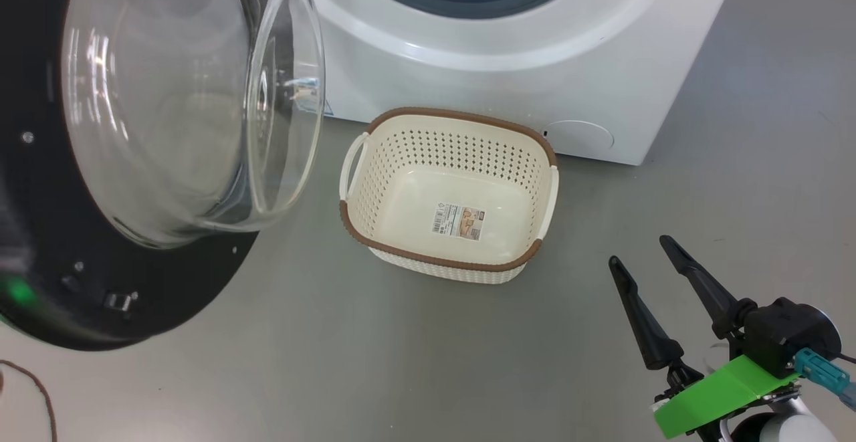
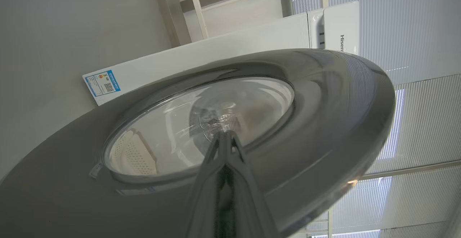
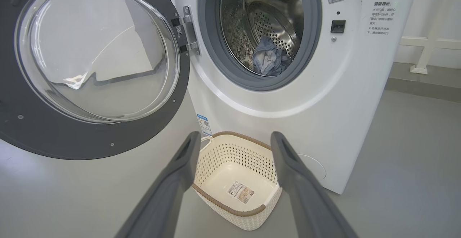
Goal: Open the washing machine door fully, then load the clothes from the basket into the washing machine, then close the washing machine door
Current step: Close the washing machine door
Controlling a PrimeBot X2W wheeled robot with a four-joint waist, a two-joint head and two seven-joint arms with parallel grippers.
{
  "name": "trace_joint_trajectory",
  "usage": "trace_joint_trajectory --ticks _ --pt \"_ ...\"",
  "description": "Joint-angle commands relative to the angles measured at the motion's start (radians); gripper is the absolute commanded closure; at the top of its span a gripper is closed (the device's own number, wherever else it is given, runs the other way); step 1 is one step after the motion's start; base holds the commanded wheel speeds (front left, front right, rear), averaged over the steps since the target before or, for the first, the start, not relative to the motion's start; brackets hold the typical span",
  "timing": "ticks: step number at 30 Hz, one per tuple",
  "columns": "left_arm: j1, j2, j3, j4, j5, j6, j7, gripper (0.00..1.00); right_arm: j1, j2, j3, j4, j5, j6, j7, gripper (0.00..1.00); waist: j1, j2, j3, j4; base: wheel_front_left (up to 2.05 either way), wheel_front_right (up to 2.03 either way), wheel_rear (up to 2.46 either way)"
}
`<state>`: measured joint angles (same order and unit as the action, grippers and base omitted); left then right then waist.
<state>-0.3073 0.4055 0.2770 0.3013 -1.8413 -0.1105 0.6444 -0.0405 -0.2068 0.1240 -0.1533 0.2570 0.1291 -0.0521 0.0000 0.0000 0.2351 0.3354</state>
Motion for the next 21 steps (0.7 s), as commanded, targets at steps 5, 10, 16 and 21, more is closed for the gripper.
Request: trace_joint_trajectory --ticks 5,10,16,21 --pt "0.036 0.037 0.004 -0.122 0.003 0.011 0.041 1.0 0.004 0.015 0.018 -0.014 0.007 0.002 -0.02 0.0 0.0 0.0 -0.013 -0.022 0.0 0.0 0.0" --pt "0.072 0.025 -0.02 -0.212 0.0 0.036 0.067 1.0 0.003 0.028 0.018 -0.002 0.008 0.002 -0.034 0.0 0.0 0.0 -0.022 -0.043 0.0 0.0 0.0" --pt "0.097 0.01 -0.043 -0.299 -0.007 0.057 0.09 1.0 -0.005 0.043 0.02 0.013 0.009 0.002 -0.055 0.0 0.0 0.0 -0.027 -0.084 0.0 0.0 0.0" --pt "0.102 -0.006 -0.071 -0.351 0.005 0.075 0.093 1.0 -0.011 0.056 0.022 0.028 0.011 0.002 -0.072 0.0 0.0 0.0 -0.031 -0.131 0.0 0.0 0.0"
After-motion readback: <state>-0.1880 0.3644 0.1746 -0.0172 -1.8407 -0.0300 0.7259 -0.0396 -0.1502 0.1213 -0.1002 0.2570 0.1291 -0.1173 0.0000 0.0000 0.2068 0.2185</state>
